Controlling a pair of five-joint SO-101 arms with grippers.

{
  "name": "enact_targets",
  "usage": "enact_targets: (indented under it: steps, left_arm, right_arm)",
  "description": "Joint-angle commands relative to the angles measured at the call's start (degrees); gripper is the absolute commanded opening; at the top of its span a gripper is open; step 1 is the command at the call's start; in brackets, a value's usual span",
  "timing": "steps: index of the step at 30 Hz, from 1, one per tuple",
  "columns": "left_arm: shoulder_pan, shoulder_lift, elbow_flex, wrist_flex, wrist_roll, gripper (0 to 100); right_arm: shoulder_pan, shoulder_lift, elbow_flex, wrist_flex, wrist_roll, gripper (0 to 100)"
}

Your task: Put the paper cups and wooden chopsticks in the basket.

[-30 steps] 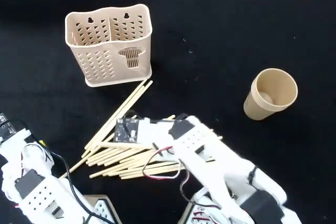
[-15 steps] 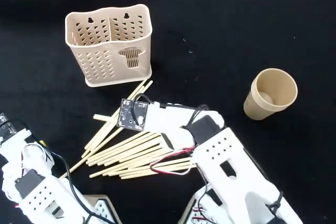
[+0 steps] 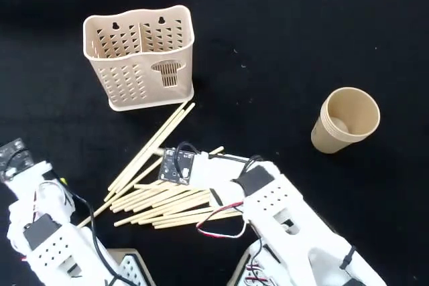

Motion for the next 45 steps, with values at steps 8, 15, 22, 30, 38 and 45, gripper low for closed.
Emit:
enact_targets:
  steps: [8,15,22,30,38,45]
  left_arm:
    - [3.65,14.59,-34.07,14.24,-0.97,19]
    - [16.22,41.58,-70.81,25.49,6.77,19]
    - [26.24,63.03,-100.00,26.29,8.09,19]
    - [30.46,79.65,-112.22,19.87,8.18,19]
    - [34.42,88.70,-120.22,18.99,8.18,19]
    - [36.53,95.03,-115.74,18.99,8.00,19]
  right_arm:
    - [12.92,-0.75,-46.73,22.33,-16.97,17.3]
    - [33.41,4.44,-70.37,28.40,-18.64,17.3]
    - [45.63,19.56,-76.62,33.67,-18.99,17.3]
    - [51.08,21.14,-77.14,31.65,-18.64,17.3]
    - [52.92,21.32,-73.80,28.31,-18.46,17.3]
    - [53.01,21.41,-69.05,24.53,-18.46,17.3]
